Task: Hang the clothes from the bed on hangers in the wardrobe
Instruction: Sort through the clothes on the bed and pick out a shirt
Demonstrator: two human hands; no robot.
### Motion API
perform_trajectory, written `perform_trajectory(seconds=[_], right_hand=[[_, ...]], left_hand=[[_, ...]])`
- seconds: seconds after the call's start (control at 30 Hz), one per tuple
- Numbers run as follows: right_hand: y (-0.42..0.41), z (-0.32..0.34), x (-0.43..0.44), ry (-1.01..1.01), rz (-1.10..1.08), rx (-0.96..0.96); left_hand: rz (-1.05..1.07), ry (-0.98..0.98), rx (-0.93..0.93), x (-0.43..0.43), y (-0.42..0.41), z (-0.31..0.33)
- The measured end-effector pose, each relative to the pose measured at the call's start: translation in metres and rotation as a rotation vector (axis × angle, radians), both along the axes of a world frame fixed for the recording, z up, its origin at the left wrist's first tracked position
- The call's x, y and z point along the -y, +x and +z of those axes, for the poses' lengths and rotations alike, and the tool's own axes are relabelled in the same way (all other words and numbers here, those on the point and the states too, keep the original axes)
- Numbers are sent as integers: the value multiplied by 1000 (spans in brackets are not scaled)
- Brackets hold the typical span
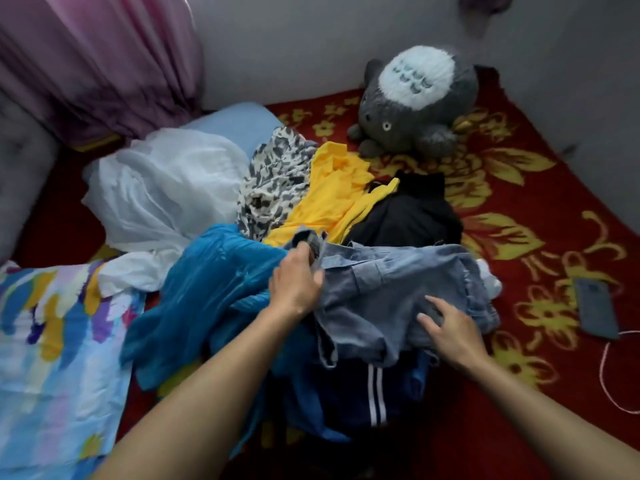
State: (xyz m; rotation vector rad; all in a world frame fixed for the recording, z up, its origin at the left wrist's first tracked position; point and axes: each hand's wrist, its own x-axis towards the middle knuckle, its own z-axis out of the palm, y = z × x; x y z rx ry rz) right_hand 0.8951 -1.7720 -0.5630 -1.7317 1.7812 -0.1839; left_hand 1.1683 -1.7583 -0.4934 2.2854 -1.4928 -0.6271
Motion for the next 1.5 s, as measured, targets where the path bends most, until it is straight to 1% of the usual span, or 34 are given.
perform_trajectory(seconds=[0.07, 0.1, 0.13, 0.2, 0.23, 0.27, 0.3, 0.4, 0.47, 0.5, 0.57, 0.6, 0.63, 0.7, 0.77, 0.8, 0.83, 0.87, 0.9, 0.93, 0.97, 1.0, 1.03, 1.1, 1.13, 1.17, 1.2, 1.23, 1.3, 1.4, 1.43, 1.5], right_hand=[[-30, -5, 3, 47, 32, -31], [-40, -8, 5, 63, 52, -42], [-48, -11, 7, 71, 69, -52], [-51, -14, 9, 53, 102, -56], [-46, -13, 9, 35, 117, -36], [-36, -12, 9, 17, 132, -3], [-22, -11, 8, -9, 156, 52], [37, -5, 1, -88, 244, 201], [80, -2, -1, -75, 262, 202], [98, -3, 0, -40, 262, 171], [122, -15, 5, 4, 227, 122], [127, -22, 10, 9, 164, 143], [128, -27, 14, 22, 84, 196], [123, -33, 17, 70, -22, 251], [119, -34, 9, 65, -32, 177], [119, -31, 3, -11, -43, 140], [121, -28, -3, -135, -50, 112], [124, -24, -9, -287, -41, 110], [129, -21, -15, -441, -11, 122], [134, -19, -18, -565, 33, 128], [139, -19, -20, -653, 89, 116], [142, -24, -18, -697, 157, 74], [144, -33, -14, -695, 219, 7], [139, -63, 1, -606, 292, -167], [134, -79, 10, -539, 320, -222], [133, -88, 16, -482, 363, -238], [130, -97, 22, -434, 392, -253], [127, -105, 29, -383, 409, -272], [123, -108, 38, -295, 426, -262], [117, -91, 43, -198, 418, -172], [111, -82, 44, -185, 369, -104], [89, -61, 46, -191, 162, 48]], left_hand=[[-71, 150, -103, 2, -29, -32], [-58, 175, -149, -1, -36, -46], [-1, 152, -176, -7, -39, -56], [190, 50, -163, -22, -34, -71], [267, 24, -134, -31, -29, -76], [297, 36, -98, -40, -21, -80], [270, 99, -47, -49, -12, -83], [16, 408, 131, -70, 9, -94], [-153, 505, 239, -76, 12, -108], [-192, 498, 269, -77, 14, -113], [-169, 429, 337, -79, 27, -119], [-129, 431, 397, -83, 41, -119], [-91, 491, 467, -90, 60, -116], [-11, 688, 586, -110, 109, -108], [71, 812, 654, -124, 150, -94], [95, 770, 665, -123, 160, -89], [110, 643, 640, -115, 162, -88], [128, 443, 572, -104, 158, -88], [152, 245, 470, -89, 152, -90], [178, 110, 332, -74, 144, -93], [221, 48, 159, -60, 138, -102], [291, 64, -42, -47, 133, -113], [372, 106, -260, -38, 130, -126], [523, 145, -643, -30, 123, -157], [576, 136, -786, -29, 119, -167], [631, 107, -878, -33, 121, -169], [661, 83, -919, -36, 121, -171], [674, 51, -919, -36, 119, -171], [643, -24, -870, -35, 120, -155], [522, -57, -781, -21, 111, -97], [478, -52, -769, -12, 106, -74], [375, -33, -799, 10, 85, -21]])
